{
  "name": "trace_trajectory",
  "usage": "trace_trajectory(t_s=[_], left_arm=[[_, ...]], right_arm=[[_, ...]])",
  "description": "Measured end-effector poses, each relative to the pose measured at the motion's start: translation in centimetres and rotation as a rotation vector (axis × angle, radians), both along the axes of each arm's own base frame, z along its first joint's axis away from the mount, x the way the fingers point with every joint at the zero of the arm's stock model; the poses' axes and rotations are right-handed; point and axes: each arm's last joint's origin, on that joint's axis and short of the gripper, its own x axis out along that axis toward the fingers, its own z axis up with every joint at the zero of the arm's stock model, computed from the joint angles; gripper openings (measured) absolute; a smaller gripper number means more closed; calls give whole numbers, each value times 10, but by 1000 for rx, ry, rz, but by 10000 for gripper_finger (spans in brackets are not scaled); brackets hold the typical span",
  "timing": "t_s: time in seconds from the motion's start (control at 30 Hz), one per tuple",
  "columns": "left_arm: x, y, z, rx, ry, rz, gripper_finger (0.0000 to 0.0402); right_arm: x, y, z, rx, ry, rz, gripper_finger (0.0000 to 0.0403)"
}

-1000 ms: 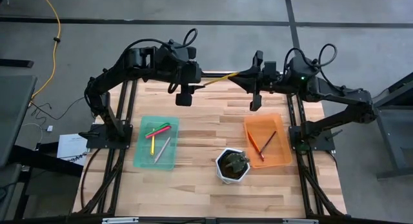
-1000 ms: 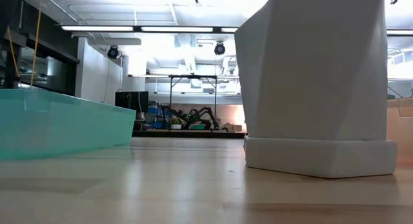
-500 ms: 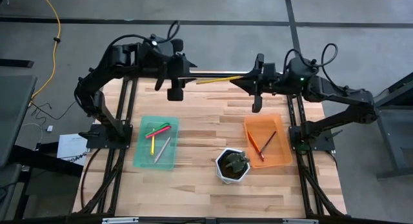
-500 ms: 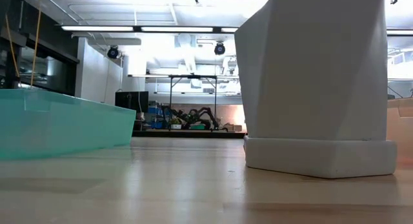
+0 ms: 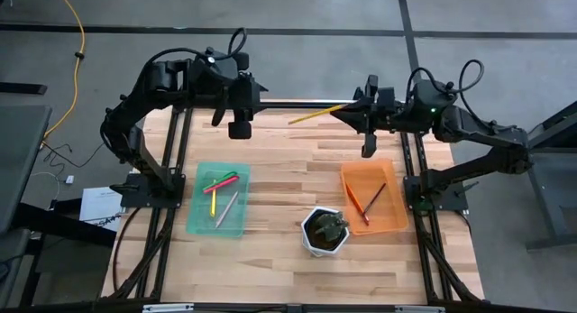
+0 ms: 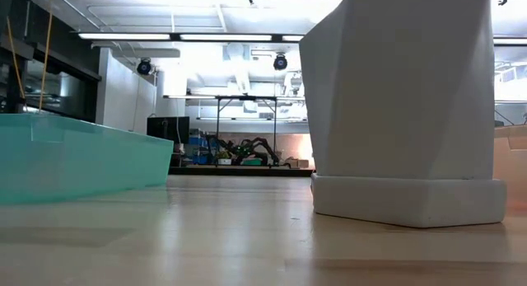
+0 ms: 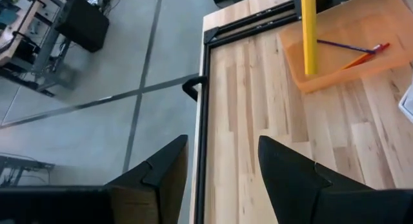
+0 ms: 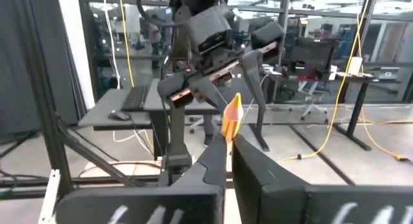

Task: Sort pens & pencils
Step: Put the yellow pencil into the orange bin

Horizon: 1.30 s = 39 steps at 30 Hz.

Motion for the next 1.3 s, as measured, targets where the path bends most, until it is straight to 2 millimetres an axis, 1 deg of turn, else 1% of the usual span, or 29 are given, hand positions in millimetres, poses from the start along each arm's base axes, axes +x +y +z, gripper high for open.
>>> trace_trajectory(t_s=[0.1, 0.2, 0.43, 0.5, 0.67, 0.8, 0.9, 1.03, 1.13, 1.2, 1.3], left_arm=[[-4, -1, 2, 12, -1, 15, 175], [-10, -2, 5, 14, -5, 22, 175], [-26, -6, 11, 15, -25, 58, 175], [-30, -7, 13, 14, -38, 68, 175], [-36, -8, 15, 10, -44, 94, 175], [-42, -9, 17, 7, -48, 121, 175], [-47, -10, 19, 12, -58, 141, 175], [-60, -14, 25, 0, -101, 165, 175], [-69, -16, 28, -13, -127, 179, 175], [-74, -18, 29, -25, -138, 188, 175], [-82, -20, 30, -50, -148, 207, 175]], right_arm=[[-10, 1, 1, 13, 15, -1, 1], [-25, 2, 1, 37, 54, -17, 1], [-87, 7, 4, 116, 102, -62, 1], [-105, 9, 1, 157, 128, -63, 0], [-132, 12, -11, 277, 231, -66, 0], [-145, 14, -21, 348, 324, -77, 0], [-150, 14, -27, 383, 382, -91, 0], [-153, 15, -36, 416, 428, -89, 0], [-152, 15, -52, 450, 464, -82, 0], [-151, 15, -67, 477, 485, -88, 0], [-151, 16, -91, 524, 471, -69, 0]])
